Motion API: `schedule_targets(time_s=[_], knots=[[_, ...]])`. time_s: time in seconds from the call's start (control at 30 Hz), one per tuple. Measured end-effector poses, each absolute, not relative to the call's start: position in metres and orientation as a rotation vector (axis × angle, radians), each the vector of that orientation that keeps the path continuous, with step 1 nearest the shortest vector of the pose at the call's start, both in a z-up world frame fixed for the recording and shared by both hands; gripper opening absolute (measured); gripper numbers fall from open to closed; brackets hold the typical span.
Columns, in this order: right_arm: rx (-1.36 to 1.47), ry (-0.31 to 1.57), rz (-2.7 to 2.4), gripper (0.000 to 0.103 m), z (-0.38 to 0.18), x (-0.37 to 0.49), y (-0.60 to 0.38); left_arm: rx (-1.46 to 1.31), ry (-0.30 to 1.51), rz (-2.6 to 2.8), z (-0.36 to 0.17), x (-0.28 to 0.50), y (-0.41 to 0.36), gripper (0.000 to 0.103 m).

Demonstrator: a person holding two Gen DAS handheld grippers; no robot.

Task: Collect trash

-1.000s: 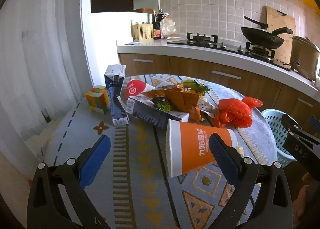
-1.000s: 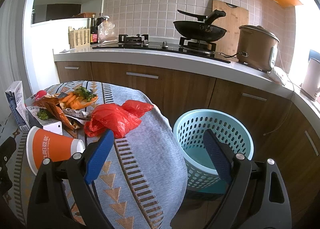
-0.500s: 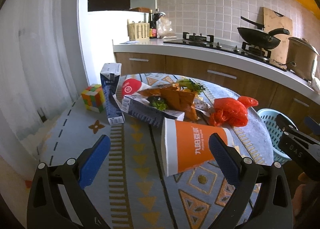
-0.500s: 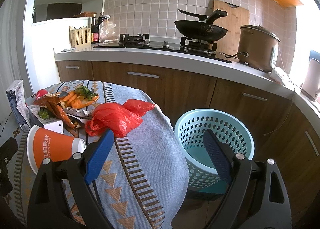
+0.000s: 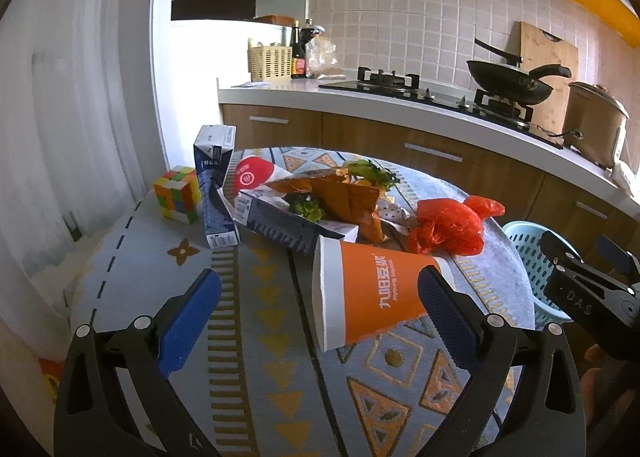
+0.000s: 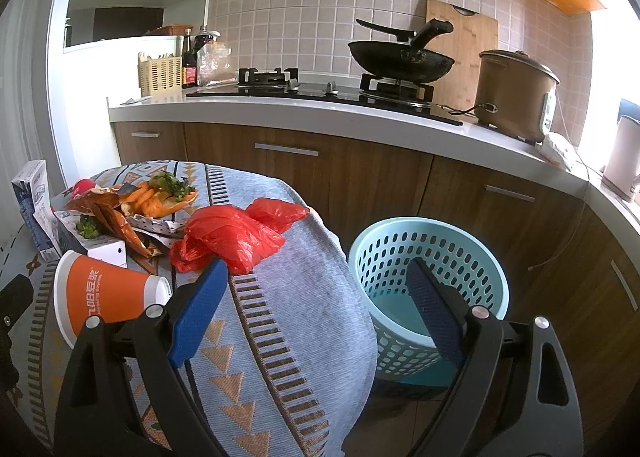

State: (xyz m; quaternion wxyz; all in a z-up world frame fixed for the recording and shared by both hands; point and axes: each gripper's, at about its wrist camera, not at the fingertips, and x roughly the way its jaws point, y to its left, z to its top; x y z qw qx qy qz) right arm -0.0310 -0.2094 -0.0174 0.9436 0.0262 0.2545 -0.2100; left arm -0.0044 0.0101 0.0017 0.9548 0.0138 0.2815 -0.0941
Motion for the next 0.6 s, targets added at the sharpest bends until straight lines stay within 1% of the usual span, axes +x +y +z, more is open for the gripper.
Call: schedule_targets(time_s=[0.3, 0.37, 0.47, 0.53, 0.57, 0.6], knots=[[0.038, 0.503, -0.412, 0.086, -0.015, -0.031, -0.207, 0.009, 0.568, -0.211, 0.004, -0.004, 0.017, 0.095], [0.033, 0.499, -0.405, 0.082, -0.015, -0.03, -0.205, 0.014, 0.567, -0.218, 0.004, -0.002, 0.019, 0.095], [0.027, 0.499, -0.393, 0.073, -0.015, -0.027, -0.205, 0.024, 0.558, -0.226, 0.003, -0.001, 0.025, 0.095], [0.035, 0.516, -0.376, 0.06, -0.016, -0.022, -0.207, 0.017, 0.563, -0.24, 0.001, 0.003, 0.033, 0.093], [0.038, 0.523, -0.37, 0.056, -0.018, -0.02, -0.208, 0.008, 0.576, -0.25, 0.0, 0.007, 0.037, 0.091], [0.038, 0.533, -0.364, 0.047, -0.019, -0.017, -0.208, -0.006, 0.593, -0.263, -0.002, 0.012, 0.042, 0.089]])
